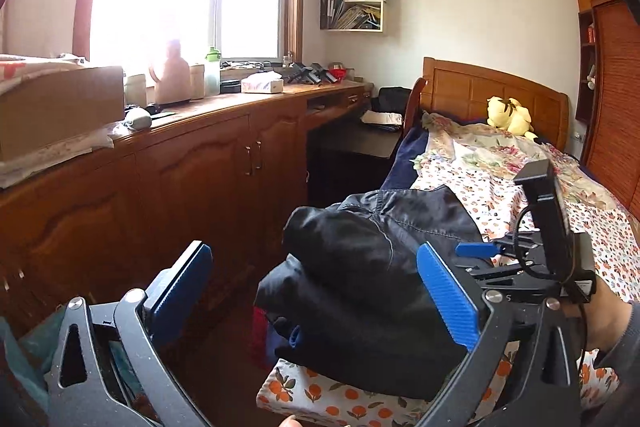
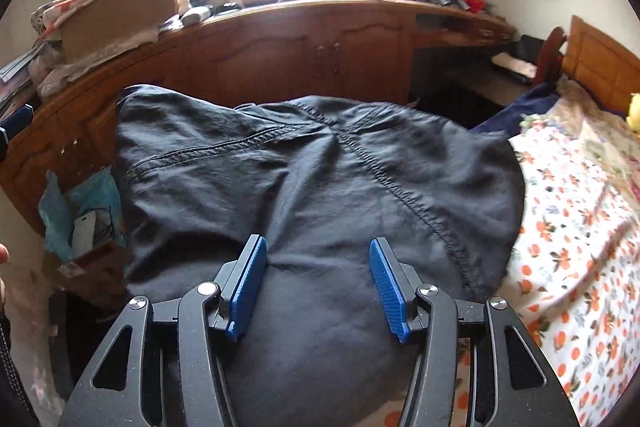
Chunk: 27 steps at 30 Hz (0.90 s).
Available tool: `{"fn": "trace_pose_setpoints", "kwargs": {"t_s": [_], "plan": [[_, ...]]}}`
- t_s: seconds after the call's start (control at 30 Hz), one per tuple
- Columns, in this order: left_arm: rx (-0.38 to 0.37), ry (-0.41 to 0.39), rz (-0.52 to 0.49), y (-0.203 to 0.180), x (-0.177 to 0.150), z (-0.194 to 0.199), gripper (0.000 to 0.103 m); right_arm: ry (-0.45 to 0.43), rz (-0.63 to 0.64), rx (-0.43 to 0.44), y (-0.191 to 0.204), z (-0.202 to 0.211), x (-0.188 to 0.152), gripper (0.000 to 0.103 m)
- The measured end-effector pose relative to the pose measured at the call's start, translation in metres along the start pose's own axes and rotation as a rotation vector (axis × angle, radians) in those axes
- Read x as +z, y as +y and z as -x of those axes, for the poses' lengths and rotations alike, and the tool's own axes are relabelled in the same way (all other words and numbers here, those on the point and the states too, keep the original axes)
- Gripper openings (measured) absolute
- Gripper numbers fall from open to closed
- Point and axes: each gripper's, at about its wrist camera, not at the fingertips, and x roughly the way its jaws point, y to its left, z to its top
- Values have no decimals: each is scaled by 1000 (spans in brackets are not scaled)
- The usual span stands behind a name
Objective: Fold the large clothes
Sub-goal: 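Carry the jacket bundle with both tools toward the desk beside the bed, then lower the jacket bundle onto the stack by the desk and open both tools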
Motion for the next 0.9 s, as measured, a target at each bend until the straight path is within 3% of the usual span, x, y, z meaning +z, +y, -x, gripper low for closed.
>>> {"fn": "trace_pose_setpoints", "kwargs": {"t_s": [0.3,0.63,0.9], "plan": [[-41,-14,-35,-42,13,8,102,-86,-55,-43,-9,70,-31,57],[-98,-53,-97,-110,25,26,102,-165,-68,-67,-26,141,-71,68],[-159,-34,-111,-173,5,28,102,-195,-110,-135,-51,184,-125,78]]}}
